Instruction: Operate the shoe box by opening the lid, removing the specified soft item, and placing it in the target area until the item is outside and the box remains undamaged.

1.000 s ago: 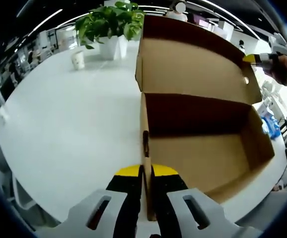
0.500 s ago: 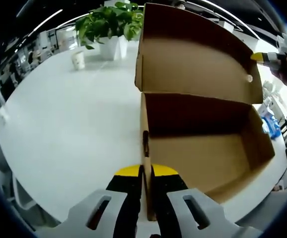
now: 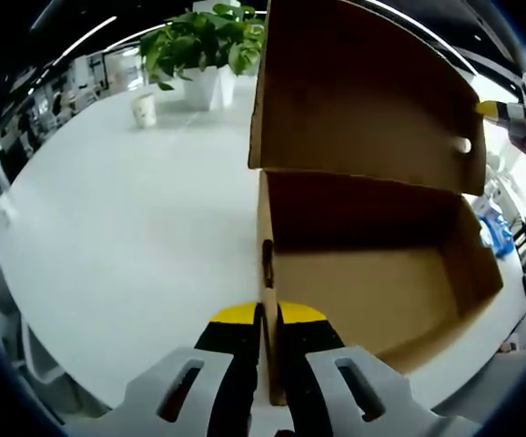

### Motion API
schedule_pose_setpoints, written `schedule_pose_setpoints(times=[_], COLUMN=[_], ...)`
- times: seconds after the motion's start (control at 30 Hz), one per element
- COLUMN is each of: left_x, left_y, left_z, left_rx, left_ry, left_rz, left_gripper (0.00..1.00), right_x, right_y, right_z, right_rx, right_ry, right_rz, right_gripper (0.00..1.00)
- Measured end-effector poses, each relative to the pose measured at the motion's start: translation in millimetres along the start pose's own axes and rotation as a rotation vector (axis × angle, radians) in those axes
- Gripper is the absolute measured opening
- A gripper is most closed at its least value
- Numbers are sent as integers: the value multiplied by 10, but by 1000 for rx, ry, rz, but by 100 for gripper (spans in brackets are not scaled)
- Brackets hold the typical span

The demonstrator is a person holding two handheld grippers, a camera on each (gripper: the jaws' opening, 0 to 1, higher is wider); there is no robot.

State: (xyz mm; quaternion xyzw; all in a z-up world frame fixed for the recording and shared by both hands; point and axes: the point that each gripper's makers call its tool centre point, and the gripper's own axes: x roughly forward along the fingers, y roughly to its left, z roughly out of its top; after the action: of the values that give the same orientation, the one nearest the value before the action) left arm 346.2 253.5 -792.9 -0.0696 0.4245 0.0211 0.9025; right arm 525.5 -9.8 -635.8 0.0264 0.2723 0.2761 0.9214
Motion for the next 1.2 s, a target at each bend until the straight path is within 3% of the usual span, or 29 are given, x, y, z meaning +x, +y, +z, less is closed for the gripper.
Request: schedule_pose_setpoints(times=[0.77,1.2], left_x=[10,19], left_y=[-8,-7], left_z=[3,0], left_rx=[-10,-19], left_ry=[-4,-3], left_rz=[-3,-3], left_gripper=[4,4], right_x=[-429,-476], right_y=[223,208], right_z=[-127,-227], right_rx=[-17,-29], right_ry=[-64,-69], right_rz=[-2,-1], right_gripper=[0,0])
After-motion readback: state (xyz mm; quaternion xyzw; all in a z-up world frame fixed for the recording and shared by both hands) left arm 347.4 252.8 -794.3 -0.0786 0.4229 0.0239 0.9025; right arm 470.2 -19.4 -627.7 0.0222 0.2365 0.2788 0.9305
